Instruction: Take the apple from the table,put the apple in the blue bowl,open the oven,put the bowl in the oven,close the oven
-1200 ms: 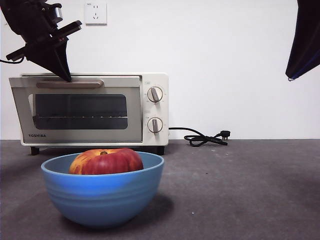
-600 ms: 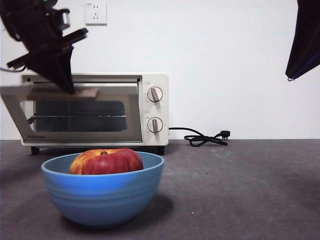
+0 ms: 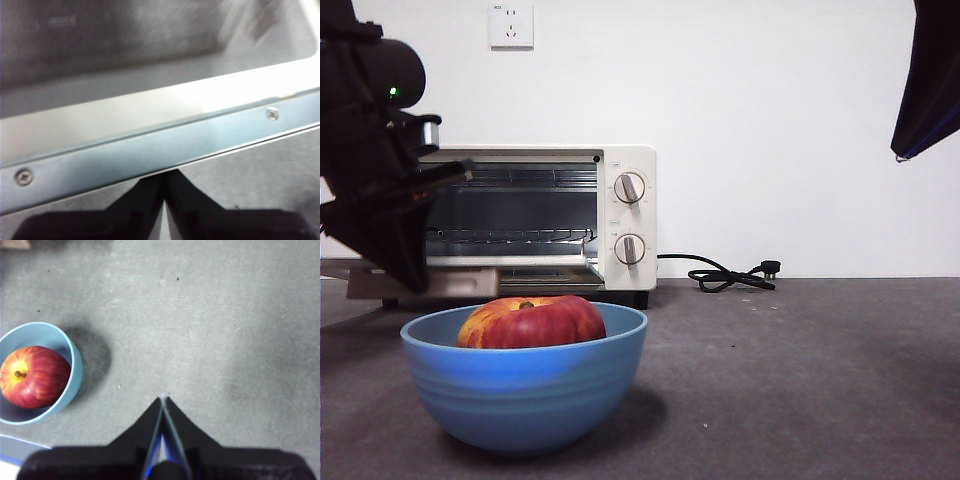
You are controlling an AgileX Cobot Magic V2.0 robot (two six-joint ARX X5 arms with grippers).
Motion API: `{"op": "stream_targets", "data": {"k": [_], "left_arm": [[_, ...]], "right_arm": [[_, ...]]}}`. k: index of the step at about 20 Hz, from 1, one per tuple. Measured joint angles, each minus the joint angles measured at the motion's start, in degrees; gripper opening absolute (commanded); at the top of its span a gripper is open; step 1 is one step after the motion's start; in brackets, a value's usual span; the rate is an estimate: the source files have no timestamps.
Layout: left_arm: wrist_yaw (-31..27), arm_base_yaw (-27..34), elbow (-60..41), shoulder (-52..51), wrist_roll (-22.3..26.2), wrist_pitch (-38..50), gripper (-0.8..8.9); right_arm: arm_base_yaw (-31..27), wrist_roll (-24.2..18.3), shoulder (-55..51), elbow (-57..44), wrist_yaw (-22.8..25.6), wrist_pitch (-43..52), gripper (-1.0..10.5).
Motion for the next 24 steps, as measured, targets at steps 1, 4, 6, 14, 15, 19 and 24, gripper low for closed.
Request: {"op": "stream_targets", "data": {"k": [1, 4, 6, 14, 15, 19, 24], "left_arm": [[0.0, 0.1, -1.1, 0.0, -0.4, 1.1, -0.06], [0.0, 0.2, -3.3, 0.0, -0.8, 3.0, -0.06], [0.0, 0.2, -3.3, 0.0, -0.8, 3.0, -0.06], [1.9, -1.4, -3.3, -8.4, 2.6, -4.2, -0.05], [1.9, -1.4, -3.3, -10.9, 3.5, -6.8, -0.05], [1.9, -1.4, -3.3, -21.3, 5.9, -16.4, -0.05], [1.9, -1.4, -3.3, -35.5, 7.0, -25.6, -0.05]], "right_arm": [[0.0, 0.0, 0.0, 0.0, -0.4, 0.0, -0.1], [0.0, -0.1, 0.0, 0.0, -2.1, 0.0, 0.0], [0.0, -0.2, 0.0, 0.0, -4.6, 0.0, 0.0], [0.0, -2.4, 9.4, 6.1, -13.3, 5.2, -0.1], [0.0, -3.4, 12.9, 9.0, -13.3, 5.2, -0.1], [0.0, -6.8, 26.4, 18.8, -13.9, 4.6, 0.6], [-2.5, -9.1, 36.9, 23.3, -20.8, 4.5, 1.9]]}}
